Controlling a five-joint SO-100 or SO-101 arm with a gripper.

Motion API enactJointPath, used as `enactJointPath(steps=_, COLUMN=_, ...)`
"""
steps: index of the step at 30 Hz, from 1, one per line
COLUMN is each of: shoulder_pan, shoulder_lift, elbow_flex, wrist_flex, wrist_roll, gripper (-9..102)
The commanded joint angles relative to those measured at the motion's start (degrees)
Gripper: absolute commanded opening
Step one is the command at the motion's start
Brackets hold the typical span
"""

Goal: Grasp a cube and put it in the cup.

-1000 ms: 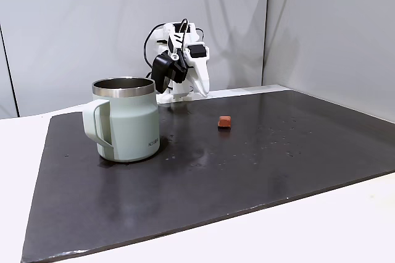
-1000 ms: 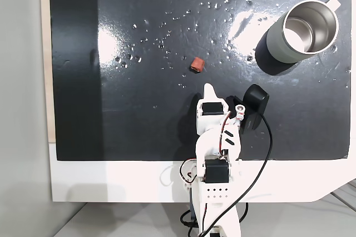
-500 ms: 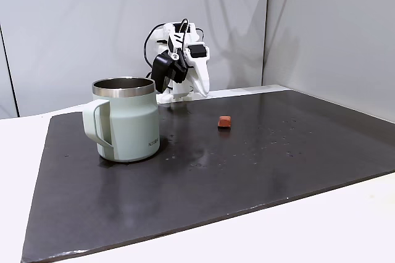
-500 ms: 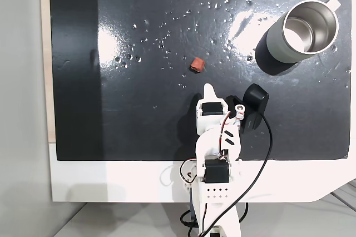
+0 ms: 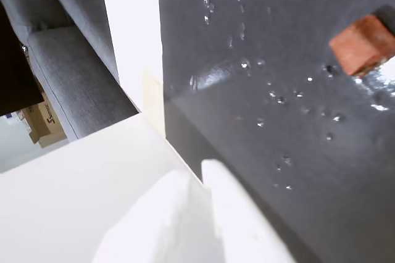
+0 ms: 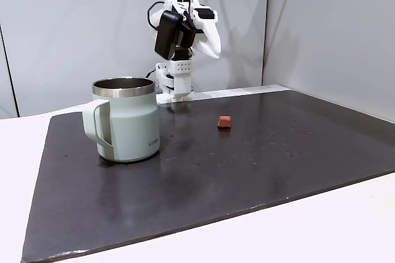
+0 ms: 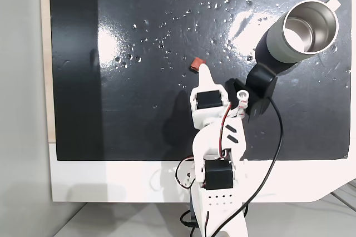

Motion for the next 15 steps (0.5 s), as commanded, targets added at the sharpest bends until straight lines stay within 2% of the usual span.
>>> enactJointPath(steps=1, shoulder_pan=-1.23, shoulder_lift=-8.17, elbow_flex=-12.39, wrist_flex=2.72, wrist_roll=1.67, gripper=0)
enactJointPath(steps=15, shoulder_pan=-1.14, shoulder_lift=-45.0, elbow_flex=-44.12, wrist_flex=22.06, wrist_roll=21.45, gripper=0)
